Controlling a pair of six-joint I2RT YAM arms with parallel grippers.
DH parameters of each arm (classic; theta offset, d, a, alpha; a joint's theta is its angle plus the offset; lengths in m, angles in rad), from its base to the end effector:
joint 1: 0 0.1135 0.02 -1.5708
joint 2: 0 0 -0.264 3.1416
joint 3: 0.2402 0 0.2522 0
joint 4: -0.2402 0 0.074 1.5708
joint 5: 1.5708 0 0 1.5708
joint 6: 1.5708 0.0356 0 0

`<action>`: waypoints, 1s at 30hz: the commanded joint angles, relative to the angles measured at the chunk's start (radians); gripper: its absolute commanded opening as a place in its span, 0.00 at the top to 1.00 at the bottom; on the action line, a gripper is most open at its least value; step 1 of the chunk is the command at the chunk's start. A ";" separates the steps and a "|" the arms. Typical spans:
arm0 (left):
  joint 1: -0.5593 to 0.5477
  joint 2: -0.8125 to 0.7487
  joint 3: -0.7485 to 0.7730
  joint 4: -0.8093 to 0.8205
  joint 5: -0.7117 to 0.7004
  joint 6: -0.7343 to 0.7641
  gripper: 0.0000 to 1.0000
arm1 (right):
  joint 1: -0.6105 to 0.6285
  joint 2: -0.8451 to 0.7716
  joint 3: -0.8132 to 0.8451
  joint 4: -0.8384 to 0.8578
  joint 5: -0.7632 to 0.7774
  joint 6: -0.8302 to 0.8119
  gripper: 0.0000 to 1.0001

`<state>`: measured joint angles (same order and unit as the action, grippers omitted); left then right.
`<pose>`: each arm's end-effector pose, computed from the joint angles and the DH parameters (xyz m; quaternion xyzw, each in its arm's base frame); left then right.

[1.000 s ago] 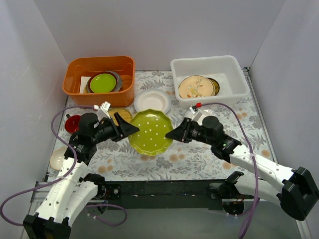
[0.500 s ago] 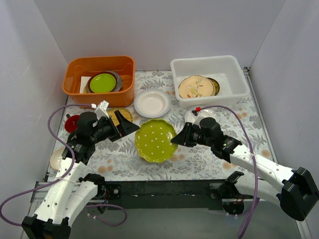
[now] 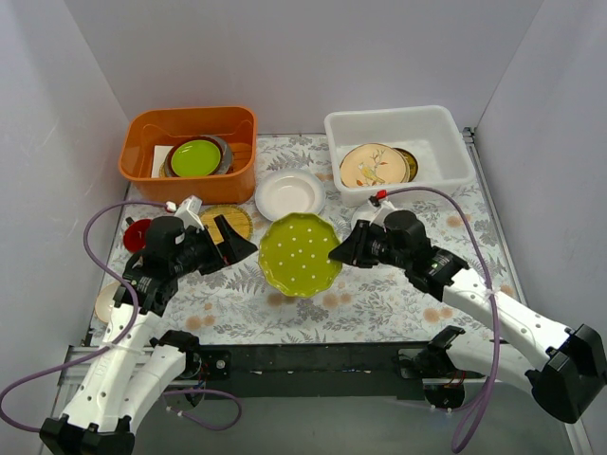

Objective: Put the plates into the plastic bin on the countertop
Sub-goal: Place the plate in the plastic bin.

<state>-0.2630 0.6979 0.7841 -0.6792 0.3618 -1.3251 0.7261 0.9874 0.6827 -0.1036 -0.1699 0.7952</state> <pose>0.1373 -0.0500 0.3041 -0.3669 0.7916 -0.4408 0.2106 0.1653 0.1548 0.2743 -0.0178 0.8339 0.4285 0.3474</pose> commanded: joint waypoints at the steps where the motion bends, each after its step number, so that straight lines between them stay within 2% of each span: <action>1: 0.005 -0.021 -0.012 -0.020 -0.012 0.015 0.02 | -0.034 -0.021 0.143 0.066 -0.010 -0.039 0.99; 8: 0.005 -0.047 -0.054 -0.005 0.016 0.006 0.02 | -0.125 0.060 0.284 -0.011 -0.084 -0.114 0.99; 18: 0.005 -0.057 -0.072 -0.010 0.034 0.001 0.02 | -0.388 0.232 0.489 -0.044 -0.267 -0.188 0.99; 23: 0.005 -0.066 -0.080 -0.006 0.042 -0.006 0.02 | -0.526 0.324 0.586 -0.016 -0.367 -0.172 0.99; 30: 0.004 -0.077 -0.083 0.006 0.060 0.012 0.02 | -0.596 0.491 0.716 0.045 -0.425 -0.122 0.99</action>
<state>-0.2630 0.6418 0.7078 -0.6804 0.3939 -1.3273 0.1444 1.4380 1.2507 -0.2337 -0.4667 0.6151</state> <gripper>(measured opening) 0.982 0.265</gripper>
